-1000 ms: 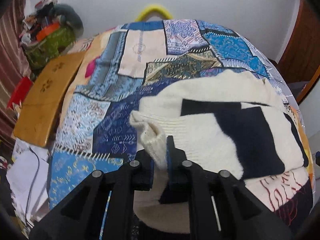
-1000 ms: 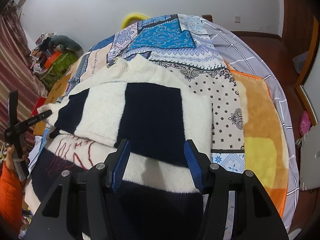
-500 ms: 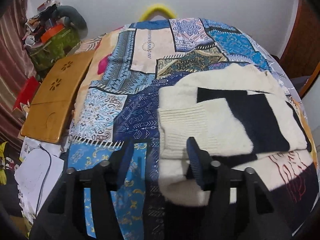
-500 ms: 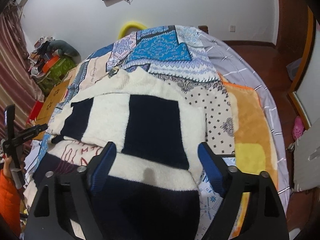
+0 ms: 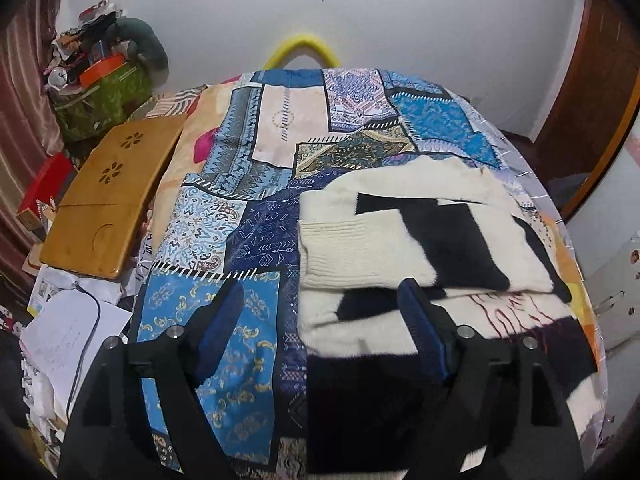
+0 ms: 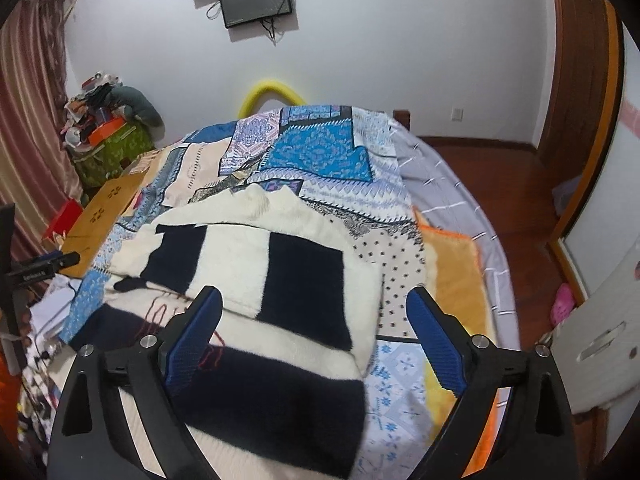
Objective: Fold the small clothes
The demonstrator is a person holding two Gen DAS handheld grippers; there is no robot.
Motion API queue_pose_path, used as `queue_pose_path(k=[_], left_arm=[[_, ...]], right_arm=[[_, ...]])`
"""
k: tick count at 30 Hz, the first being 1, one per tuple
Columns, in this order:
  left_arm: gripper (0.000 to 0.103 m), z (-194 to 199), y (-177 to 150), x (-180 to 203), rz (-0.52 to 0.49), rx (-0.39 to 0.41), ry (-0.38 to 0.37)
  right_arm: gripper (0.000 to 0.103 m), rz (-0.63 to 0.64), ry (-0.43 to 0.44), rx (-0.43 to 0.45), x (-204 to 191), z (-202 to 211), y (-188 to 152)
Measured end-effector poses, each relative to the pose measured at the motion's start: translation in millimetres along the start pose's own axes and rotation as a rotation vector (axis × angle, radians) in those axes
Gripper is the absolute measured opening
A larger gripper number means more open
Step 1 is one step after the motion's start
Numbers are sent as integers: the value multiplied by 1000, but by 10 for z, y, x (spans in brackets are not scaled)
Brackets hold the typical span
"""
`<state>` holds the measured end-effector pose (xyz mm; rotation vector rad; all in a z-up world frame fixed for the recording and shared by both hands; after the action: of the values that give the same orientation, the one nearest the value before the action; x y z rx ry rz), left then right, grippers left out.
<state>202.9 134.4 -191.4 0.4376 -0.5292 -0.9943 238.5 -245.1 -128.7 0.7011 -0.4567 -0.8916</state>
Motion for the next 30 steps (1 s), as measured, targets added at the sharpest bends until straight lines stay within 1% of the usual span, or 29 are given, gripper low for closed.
queue_pose_path(k=[3, 6, 11, 17, 23, 27, 30], left_arm=[[88, 93, -72, -15, -5, 4, -2], [90, 129, -172, -61, 10, -14, -14], [90, 39, -386, -164, 30, -79, -4], [90, -84, -629, -232, 40, -159, 3], [90, -209, -764, -261, 39, -216, 18], [90, -339, -829, -268, 73, -267, 3], [90, -421, -858, -255, 114, -304, -32]], right_arm=[[94, 7, -16, -6, 22, 84, -45], [94, 0, -24, -21, 63, 123, -142], [94, -30, -4, -65, 72, 65, -361], [94, -93, 70, -145, 22, -188, -674], [94, -180, 153, -228, -32, -530, -948], [94, -190, 187, -272, -91, -688, -1059], [94, -198, 217, -287, -137, -776, -1115]])
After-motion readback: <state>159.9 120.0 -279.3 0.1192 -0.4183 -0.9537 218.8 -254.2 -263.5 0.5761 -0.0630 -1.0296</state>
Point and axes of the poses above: each gripper's, at about its wrist camera, not at the fingertips, and z roughly against the way its jaws point, x to its right, y to its top, the point moved 6 cm from there along -z, roughly the way its jaws point, and after that the axes turned 15 degrees about z, right-handed, at the moved point
